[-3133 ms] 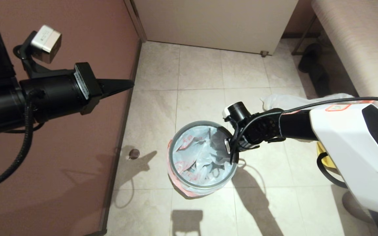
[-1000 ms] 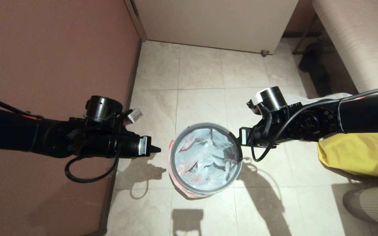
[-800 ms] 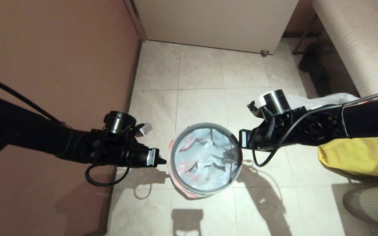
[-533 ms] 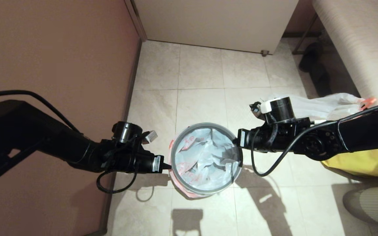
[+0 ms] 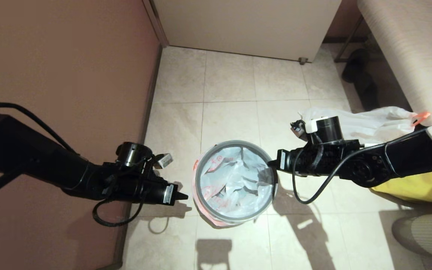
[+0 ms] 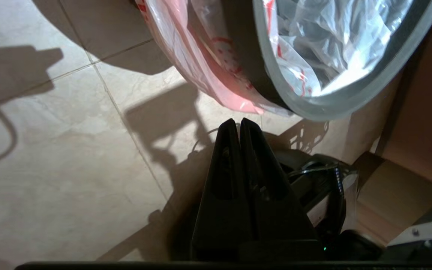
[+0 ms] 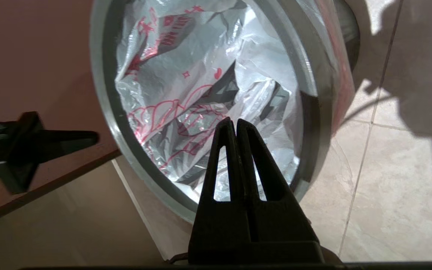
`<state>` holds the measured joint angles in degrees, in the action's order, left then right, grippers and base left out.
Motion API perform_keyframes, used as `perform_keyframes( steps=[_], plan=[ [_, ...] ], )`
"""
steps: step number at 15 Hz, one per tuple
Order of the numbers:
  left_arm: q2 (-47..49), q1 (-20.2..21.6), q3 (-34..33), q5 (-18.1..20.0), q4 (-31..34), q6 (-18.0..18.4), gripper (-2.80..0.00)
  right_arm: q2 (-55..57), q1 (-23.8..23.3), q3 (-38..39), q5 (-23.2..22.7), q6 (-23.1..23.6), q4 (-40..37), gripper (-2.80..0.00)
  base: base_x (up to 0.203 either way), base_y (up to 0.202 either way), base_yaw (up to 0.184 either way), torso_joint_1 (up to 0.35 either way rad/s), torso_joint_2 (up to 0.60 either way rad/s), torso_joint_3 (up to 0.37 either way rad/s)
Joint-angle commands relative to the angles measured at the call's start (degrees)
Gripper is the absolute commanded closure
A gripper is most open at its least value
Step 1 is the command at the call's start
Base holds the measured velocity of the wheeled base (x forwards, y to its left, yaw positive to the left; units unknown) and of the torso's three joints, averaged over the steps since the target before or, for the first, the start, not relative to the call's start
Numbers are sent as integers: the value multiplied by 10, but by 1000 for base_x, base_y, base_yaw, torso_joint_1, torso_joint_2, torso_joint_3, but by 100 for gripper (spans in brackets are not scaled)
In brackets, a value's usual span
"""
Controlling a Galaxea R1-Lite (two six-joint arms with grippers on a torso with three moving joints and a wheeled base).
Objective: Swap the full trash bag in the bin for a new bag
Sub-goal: Place the trash can ring on the trash can
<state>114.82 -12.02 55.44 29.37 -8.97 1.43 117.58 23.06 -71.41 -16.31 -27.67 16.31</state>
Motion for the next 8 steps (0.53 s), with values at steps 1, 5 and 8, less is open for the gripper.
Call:
perform_keyframes(
  steps=[1, 5, 8],
  plan=[
    [-31, 9, -1, 12, 9, 10, 0, 10, -3, 2, -1, -1, 1, 0, 0, 0, 0, 0, 0, 0],
    [-27, 7, 0, 80, 8, 7, 0, 24, -15, 5, -5, 15, 32, 0, 0, 0, 0, 0, 0, 0],
    [-3, 7, 1, 85, -13, 3, 0, 31, -15, 7, -6, 20, 44, 0, 0, 0, 0, 0, 0, 0]
  ],
)
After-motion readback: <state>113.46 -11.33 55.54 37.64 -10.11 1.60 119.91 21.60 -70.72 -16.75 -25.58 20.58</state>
